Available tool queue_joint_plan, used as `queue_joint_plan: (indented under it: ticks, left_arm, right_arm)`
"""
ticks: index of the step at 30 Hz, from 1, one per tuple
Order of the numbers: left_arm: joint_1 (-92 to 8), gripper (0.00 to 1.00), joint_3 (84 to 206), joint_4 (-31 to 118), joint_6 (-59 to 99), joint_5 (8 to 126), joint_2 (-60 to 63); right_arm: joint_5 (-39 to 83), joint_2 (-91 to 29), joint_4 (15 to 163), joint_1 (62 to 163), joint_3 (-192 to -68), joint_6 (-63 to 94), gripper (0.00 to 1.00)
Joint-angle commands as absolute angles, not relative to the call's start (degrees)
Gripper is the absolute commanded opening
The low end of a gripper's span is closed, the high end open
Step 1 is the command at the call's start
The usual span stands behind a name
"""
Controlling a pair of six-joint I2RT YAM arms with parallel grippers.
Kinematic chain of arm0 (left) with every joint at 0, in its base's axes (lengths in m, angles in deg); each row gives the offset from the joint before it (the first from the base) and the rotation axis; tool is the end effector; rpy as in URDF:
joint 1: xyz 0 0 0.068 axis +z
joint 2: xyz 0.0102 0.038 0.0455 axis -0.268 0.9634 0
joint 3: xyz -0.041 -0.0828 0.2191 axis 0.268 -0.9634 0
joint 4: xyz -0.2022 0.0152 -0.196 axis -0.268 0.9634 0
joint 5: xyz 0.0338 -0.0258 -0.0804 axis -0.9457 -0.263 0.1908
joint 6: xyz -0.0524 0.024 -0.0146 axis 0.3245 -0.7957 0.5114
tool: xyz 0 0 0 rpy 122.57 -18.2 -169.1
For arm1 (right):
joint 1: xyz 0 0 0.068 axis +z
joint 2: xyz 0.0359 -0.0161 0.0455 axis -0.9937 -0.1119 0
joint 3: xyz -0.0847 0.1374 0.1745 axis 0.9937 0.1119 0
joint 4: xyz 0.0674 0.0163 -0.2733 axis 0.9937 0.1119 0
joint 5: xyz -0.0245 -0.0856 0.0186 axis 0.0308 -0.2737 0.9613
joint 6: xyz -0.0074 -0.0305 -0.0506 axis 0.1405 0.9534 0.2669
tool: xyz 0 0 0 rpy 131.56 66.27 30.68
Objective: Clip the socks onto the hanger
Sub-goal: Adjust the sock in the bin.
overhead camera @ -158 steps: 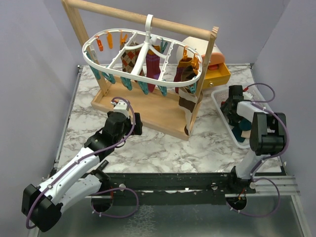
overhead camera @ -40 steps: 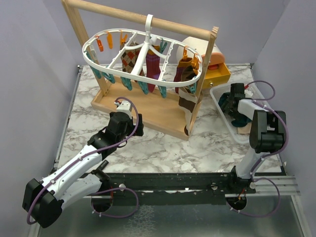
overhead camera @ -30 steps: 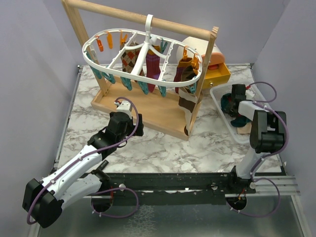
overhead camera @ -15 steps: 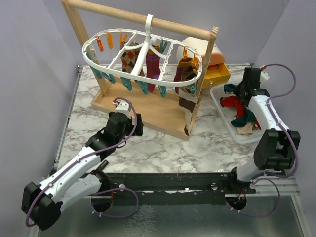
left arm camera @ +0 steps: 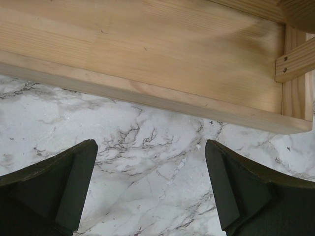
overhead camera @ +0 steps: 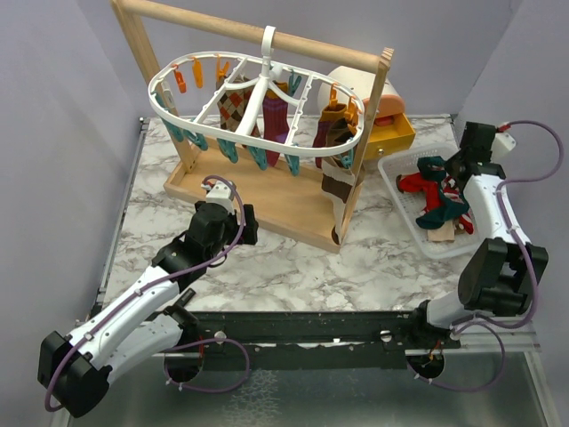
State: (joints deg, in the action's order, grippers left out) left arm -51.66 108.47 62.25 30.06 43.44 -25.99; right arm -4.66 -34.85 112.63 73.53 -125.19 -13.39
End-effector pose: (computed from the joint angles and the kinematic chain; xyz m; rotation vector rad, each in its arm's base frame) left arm 0.2036 -0.1345 0.2287 0.1001 2.0701 -0.3487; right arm 0.3557 -0.0774 0.2617 1.0142 1.9518 -0.1209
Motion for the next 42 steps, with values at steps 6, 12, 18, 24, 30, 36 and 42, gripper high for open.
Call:
queue_joint_plan:
  ticks: [6, 12, 18, 24, 30, 36, 42]
  left_arm:
    - [-51.92, 0.99, 108.34, 61.78, 29.87, 44.63, -25.84]
    - [-51.93, 0.99, 108.54, 61.83, 29.75, 45.01, -24.46]
    - [-51.92, 0.99, 108.64, 62.26, 29.93, 44.32, -23.19]
    - [-51.92, 0.99, 108.40, 63.12, 30.31, 42.96, -23.22]
    - [-51.91, 0.99, 108.34, 63.64, 30.54, 41.51, -23.39]
    - [-51.93, 0.99, 108.42, 63.82, 30.46, 40.41, -23.49]
    - [-51.93, 0.99, 108.61, 63.67, 30.11, 40.58, -22.58]
  right_arm:
    - [-7.34, -33.94, 114.06, 71.95, -126.27, -12.28, 0.70]
    - [-4.84, -30.18, 112.88, 76.62, -126.01, -10.44, 0.80]
    - [10.06, -32.69, 107.97, 78.35, -121.75, -15.01, 0.80]
    - [11.22, -37.55, 103.54, 78.39, -117.23, -21.65, 0.74]
    - [12.37, -42.18, 97.24, 78.36, -115.06, -28.66, 0.73]
    - [11.48, -48.75, 97.81, 78.39, -117.17, -36.47, 0.73]
    - [5.63, -53.01, 100.16, 78.40, -117.35, -39.78, 0.76]
